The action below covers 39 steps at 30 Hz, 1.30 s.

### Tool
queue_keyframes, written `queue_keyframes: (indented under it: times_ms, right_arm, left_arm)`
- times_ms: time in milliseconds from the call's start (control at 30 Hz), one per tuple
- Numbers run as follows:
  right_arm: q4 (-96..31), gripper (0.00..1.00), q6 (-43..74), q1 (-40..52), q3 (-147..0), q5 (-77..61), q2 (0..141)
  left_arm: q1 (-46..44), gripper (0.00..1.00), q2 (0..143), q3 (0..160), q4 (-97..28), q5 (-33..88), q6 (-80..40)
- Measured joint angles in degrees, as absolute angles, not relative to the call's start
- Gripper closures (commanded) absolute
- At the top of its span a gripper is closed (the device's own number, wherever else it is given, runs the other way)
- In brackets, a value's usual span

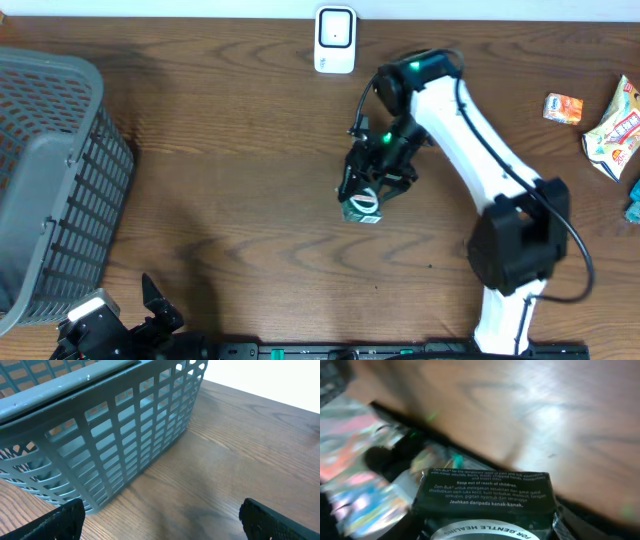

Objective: Scan the item barcode
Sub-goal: 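Lift the mint tin and carry it toward the white scanner, then hold the mint tin in front of the white scanner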

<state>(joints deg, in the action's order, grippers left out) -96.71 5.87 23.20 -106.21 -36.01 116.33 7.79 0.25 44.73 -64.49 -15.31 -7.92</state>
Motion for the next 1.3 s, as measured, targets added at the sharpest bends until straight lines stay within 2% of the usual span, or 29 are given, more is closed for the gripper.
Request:
queue_keyframes:
  times_ms: [100, 167, 200, 300, 367, 400, 633, 733, 1067, 1300]
  right_arm:
    - [-89.7, 0.76, 7.3, 23.2, -106.0, -30.0, 112.0]
    - [-83.7, 0.79, 8.6, 23.2, -105.9, -27.4, 110.5]
    - [-78.5, 0.84, 9.7, 23.2, -105.9, -25.1, 109.7]
    - [-68.4, 0.86, 12.1, 23.2, -105.7, -19.8, 108.8]
    - [-61.3, 0.75, 14.0, 23.2, -105.7, -15.3, 108.7]
    - [-57.1, 0.74, 14.8, 23.2, -105.6, -12.8, 108.7]
    - [-39.5, 0.75, 16.6, 23.6, -105.6, -2.9, 109.5]
    - [-32.3, 0.71, 17.0, 23.5, -105.6, -0.6, 112.2]
    - [-7.4, 0.65, 14.2, 23.4, -105.2, 1.7, 128.2]
    - [14.3, 0.64, 12.7, 23.2, -104.9, 2.0, 132.3]
  left_arm:
    - [7.8, 0.02, 0.3, 44.7, -64.5, -15.3, -7.9]
    - [7.8, 0.02, 0.3, 44.7, -64.5, -15.3, -7.9]
    - [7.8, 0.02, 0.3, 44.7, -64.5, -15.3, -7.9]
    - [7.8, 0.02, 0.3, 44.7, -64.5, -15.3, -7.9]
    - [7.8, 0.02, 0.3, 44.7, -64.5, -15.3, -7.9]
    - [7.8, 0.02, 0.3, 44.7, -64.5, -15.3, -7.9]
    - [7.8, 0.02, 0.3, 44.7, -64.5, -15.3, -7.9]
    - [7.8, 0.02, 0.3, 44.7, -64.5, -15.3, -7.9]
    - [7.8, 0.02, 0.3, 44.7, -64.5, -15.3, -7.9]
    - [7.8, 0.02, 0.3, 44.7, -64.5, -15.3, -7.9]
